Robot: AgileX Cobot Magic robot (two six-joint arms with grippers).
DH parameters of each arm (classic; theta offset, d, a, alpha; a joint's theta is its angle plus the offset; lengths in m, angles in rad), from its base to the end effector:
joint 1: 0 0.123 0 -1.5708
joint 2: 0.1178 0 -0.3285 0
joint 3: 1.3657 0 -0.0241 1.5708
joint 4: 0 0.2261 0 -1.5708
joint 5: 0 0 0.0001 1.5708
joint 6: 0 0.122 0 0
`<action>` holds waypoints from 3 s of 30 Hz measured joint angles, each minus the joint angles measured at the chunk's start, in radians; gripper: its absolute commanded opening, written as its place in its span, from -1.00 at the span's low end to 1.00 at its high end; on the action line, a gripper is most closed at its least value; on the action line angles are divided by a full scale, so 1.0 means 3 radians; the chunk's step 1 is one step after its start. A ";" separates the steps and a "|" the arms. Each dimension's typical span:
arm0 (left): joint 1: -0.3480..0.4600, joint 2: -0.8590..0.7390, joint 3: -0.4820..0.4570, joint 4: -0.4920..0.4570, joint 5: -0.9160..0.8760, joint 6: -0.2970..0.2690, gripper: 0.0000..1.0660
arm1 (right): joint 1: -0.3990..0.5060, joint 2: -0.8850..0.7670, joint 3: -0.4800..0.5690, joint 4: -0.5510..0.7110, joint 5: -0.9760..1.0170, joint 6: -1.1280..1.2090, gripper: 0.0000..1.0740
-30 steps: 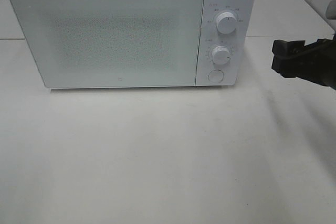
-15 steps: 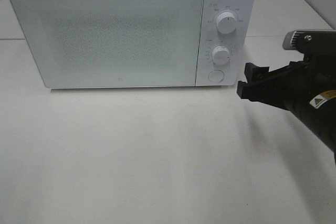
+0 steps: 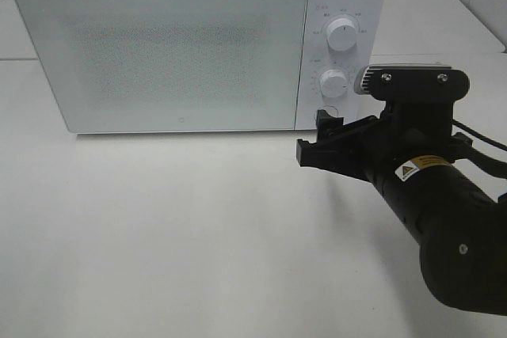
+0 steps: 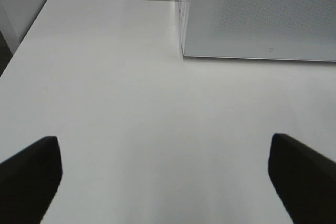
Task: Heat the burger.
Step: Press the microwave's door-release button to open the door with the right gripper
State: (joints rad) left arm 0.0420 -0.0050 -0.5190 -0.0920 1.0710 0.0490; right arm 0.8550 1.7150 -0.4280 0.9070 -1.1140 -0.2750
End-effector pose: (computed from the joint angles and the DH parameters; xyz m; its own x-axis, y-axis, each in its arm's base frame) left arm -0.0456 -0.0118 0.2556 -0.4415 -0.0138 -0.8971 0.0325 0.9990 -0.0313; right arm 0.2435 0.1486 0.2125 -0.2113 0.0117 -0.9774 -0.0422 0.9989 0.0210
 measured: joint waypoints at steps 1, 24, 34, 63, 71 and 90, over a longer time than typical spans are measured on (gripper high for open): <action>0.0000 0.0000 0.0000 0.0000 0.0000 0.0000 0.88 | 0.0000 0.0000 0.0000 0.0000 0.0000 0.0000 0.42; 0.0000 0.0000 0.0000 0.0000 0.0000 0.0000 0.88 | 0.0027 0.0013 -0.0010 0.0103 0.0030 0.2737 -0.44; 0.0000 0.0000 0.0000 0.0000 0.0000 0.0000 0.88 | 0.0027 0.0013 -0.0010 0.0100 0.0090 0.4220 -0.89; 0.0000 0.0000 0.0000 0.0000 0.0000 0.0000 0.88 | -0.0577 0.0567 -0.0283 -0.0657 0.0287 0.5563 -1.00; 0.0000 0.0000 0.0000 0.0000 0.0000 0.0000 0.88 | -0.0773 0.0813 -0.0570 -0.0810 0.0300 0.5637 -1.00; 0.0000 0.0000 0.0000 0.0000 0.0000 0.0000 0.88 | -0.0980 0.1203 -0.1047 -0.0887 0.0657 0.5627 -1.00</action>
State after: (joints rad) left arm 0.0420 -0.0050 -0.5190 -0.0920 1.0710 0.0490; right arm 0.5610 2.0760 -0.7420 0.6410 -0.9170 1.4130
